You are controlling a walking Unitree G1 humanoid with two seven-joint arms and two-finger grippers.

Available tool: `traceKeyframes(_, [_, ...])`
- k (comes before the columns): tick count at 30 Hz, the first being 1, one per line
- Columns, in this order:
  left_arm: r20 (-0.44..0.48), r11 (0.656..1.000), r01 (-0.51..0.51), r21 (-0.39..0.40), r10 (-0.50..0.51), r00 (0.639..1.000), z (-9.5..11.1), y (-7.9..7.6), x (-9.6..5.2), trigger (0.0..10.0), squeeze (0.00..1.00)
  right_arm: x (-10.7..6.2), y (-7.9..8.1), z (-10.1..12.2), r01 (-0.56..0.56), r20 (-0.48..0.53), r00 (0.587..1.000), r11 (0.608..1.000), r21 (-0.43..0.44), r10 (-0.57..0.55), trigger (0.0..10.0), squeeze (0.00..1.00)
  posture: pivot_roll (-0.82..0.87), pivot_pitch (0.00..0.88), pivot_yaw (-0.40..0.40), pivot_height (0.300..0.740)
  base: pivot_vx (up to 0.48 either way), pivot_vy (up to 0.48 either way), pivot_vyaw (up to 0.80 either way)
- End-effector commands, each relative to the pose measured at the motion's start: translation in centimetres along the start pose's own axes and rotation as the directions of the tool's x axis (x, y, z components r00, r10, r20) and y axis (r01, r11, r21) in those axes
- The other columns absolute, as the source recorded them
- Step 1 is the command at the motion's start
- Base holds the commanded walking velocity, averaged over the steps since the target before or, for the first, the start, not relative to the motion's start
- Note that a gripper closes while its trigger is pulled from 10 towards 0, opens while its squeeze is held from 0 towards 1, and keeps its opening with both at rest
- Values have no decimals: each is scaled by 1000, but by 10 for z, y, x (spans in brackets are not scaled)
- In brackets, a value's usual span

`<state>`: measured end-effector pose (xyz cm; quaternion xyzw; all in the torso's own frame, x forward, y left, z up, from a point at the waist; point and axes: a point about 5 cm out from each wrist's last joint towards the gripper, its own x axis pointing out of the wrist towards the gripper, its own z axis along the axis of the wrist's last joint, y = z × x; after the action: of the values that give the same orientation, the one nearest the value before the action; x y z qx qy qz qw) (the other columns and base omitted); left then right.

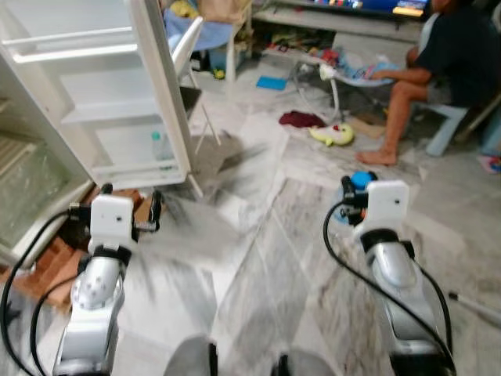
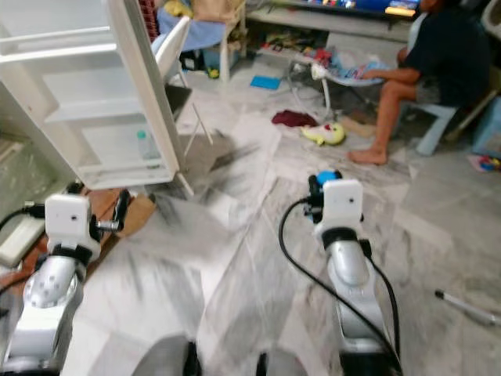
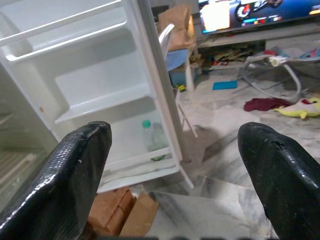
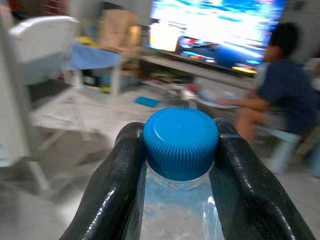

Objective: Restocking fridge

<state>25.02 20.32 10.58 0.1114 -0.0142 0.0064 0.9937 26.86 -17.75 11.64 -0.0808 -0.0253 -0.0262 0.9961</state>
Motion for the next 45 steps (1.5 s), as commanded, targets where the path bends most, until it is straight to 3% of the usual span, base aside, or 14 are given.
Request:
traceKeyframes(1, [2,1000,-11,24,11,1000,0,8,1,10000,0,4,0,12,19,60,998,1000,-11,-18,10000,0,8,114,-44,740,0,480,0])
traceKeyframes(3, [-4,999,-47,23,47,999,-3,13,2,10000,0,5,11,16,-56,62,997,998,37,54,10000,0,9,116,-50,740,0,480,0])
traceKeyframes(6, [-12,998,-55,17,55,998,-4,15,0,10000,0,4,15,19,-85,81,993,996,42,81,10000,0,10,114,-53,740,0,480,0])
traceKeyframes(20, [-61,997,-40,59,44,997,-18,17,-12,10000,0,0,12,16,-122,91,989,992,28,119,10000,0,10,99,-65,740,0,480,0])
traceKeyframes(26, [-52,996,-48,74,52,997,-16,19,-7,10000,0,3,14,23,-144,131,981,990,6,142,10000,0,8,90,-65,740,0,479,0])
traceKeyframes(39, [-39,998,22,59,-20,999,-15,9,-3,10000,0,7,18,26,-173,151,974,985,13,169,10000,0,3,89,-66,740,61,445,556])
traceKeyframes(45, [-27,997,38,74,-36,999,-14,8,-3,10000,0,8,18,26,-176,151,974,984,17,172,10000,0,2,97,-64,740,82,0,0])
